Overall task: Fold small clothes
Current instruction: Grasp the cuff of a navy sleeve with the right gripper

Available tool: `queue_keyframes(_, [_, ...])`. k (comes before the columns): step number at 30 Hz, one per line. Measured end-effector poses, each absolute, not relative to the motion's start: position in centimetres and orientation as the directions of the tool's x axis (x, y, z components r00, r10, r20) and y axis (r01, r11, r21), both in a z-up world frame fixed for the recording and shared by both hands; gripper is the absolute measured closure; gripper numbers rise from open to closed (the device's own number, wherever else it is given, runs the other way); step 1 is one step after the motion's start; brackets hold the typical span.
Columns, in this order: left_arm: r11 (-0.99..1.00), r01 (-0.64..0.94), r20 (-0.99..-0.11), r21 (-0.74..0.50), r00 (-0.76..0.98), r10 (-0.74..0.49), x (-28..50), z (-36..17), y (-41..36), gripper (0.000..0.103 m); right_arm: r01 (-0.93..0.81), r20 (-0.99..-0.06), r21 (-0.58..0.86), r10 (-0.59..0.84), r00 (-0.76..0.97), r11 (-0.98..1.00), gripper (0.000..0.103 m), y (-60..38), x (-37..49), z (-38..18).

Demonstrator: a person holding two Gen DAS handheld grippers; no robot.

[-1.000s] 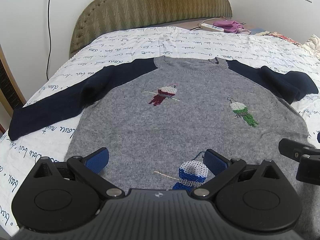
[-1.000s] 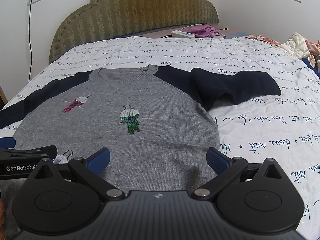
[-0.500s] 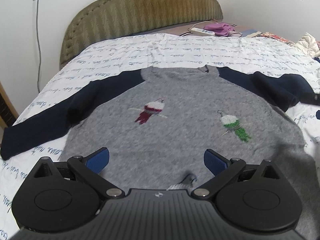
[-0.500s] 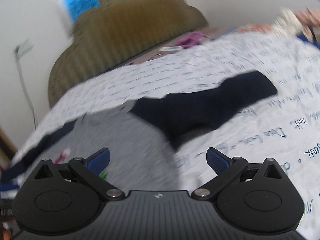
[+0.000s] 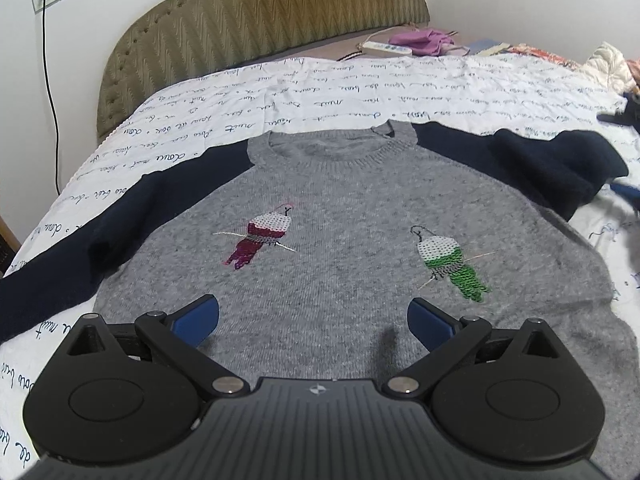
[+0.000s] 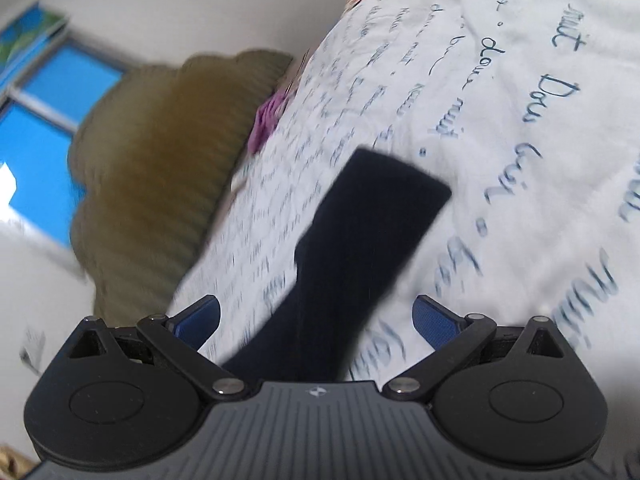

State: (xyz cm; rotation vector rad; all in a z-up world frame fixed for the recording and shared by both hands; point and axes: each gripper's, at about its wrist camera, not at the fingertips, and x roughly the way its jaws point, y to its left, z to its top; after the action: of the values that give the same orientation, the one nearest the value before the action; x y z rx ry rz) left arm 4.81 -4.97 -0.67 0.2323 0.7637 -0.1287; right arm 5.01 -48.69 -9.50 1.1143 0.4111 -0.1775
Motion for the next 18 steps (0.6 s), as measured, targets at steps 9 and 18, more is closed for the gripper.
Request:
queue_keyframes(9, [0.964,0.192,-0.703,0.185,0.711,-0.007,6.1,-0.7,-5.2,0.001,0.402,-0.429,0.797,-0.045,0.902,0.451,0.028,-50.2,9.1,-9.0])
queue_keyframes(18, [0.967,0.18,-0.701,0.182,0.713,-0.001,6.6,-0.5,-4.8,0.001,0.492,-0.491,0.731,-0.137,0.861,0.472,0.095,-52.1,8.1,-8.6])
